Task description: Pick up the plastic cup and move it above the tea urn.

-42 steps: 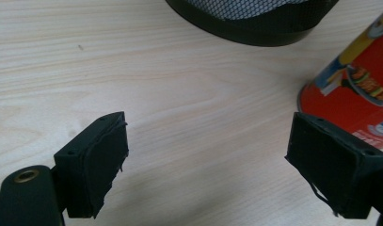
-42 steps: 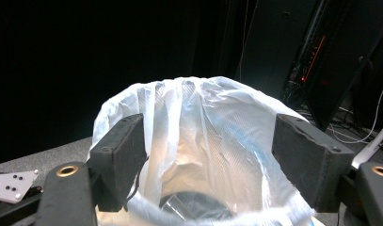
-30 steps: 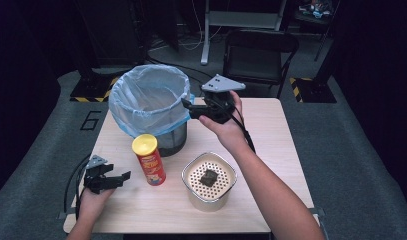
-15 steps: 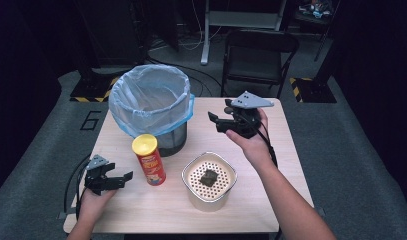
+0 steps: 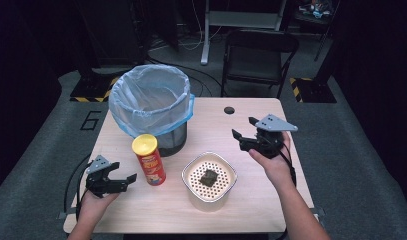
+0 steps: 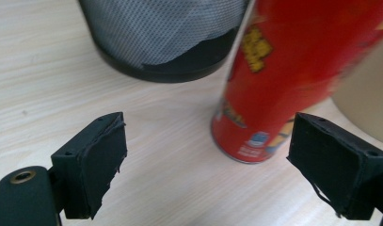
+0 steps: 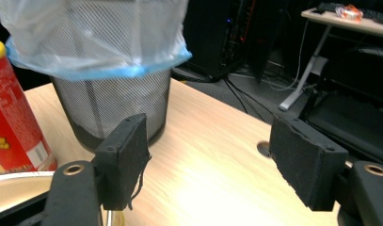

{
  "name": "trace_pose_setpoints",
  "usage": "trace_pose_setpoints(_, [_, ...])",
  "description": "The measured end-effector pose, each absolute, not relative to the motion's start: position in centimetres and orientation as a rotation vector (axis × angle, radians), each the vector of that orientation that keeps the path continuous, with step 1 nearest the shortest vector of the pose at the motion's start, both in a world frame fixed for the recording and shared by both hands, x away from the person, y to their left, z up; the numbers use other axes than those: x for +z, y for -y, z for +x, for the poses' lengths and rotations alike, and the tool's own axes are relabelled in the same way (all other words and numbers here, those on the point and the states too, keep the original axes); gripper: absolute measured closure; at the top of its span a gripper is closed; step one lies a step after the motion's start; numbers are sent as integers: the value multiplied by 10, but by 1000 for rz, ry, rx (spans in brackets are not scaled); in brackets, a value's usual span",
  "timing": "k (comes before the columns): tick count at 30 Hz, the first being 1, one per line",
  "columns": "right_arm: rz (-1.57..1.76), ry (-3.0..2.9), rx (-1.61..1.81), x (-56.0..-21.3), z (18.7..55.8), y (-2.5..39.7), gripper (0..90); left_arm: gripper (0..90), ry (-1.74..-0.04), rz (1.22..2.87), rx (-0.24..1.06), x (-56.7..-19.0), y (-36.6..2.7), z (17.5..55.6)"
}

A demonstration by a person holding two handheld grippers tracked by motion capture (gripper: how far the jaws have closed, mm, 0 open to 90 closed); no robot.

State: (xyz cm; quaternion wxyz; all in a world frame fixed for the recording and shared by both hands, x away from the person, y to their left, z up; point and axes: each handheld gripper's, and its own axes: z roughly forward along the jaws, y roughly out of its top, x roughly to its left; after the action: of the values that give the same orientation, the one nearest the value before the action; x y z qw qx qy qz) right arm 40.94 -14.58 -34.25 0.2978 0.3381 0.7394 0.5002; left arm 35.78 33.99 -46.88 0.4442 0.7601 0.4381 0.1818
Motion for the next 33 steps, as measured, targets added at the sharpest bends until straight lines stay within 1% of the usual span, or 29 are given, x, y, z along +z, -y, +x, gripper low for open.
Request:
trace_pose_setpoints(7, [989,-1941,1308,-368,409,173,284,115,-1035,1900,437,-462,-331,354])
trace_pose_setpoints(14, [1022,-1910,1307,-379,406,189,284,115,-1034,1886,424,-464,-330,356])
trace_pose_setpoints(18, [1017,-1915,1296,-382,405,193,283,115,-1013,1911,419,-462,-329,356])
trace_pose_setpoints(24, [1054,-1920,1292,-390,406,196,284,115,-993,1879,415,-456,-327,352])
trace_pose_setpoints(27, [1064,-1919,1284,-393,407,198,283,115,-985,1866,383,-455,-322,351])
trace_pose_setpoints(33, [1072,-1909,1273,-394,407,200,282,114,-968,1885,378,-458,-310,354])
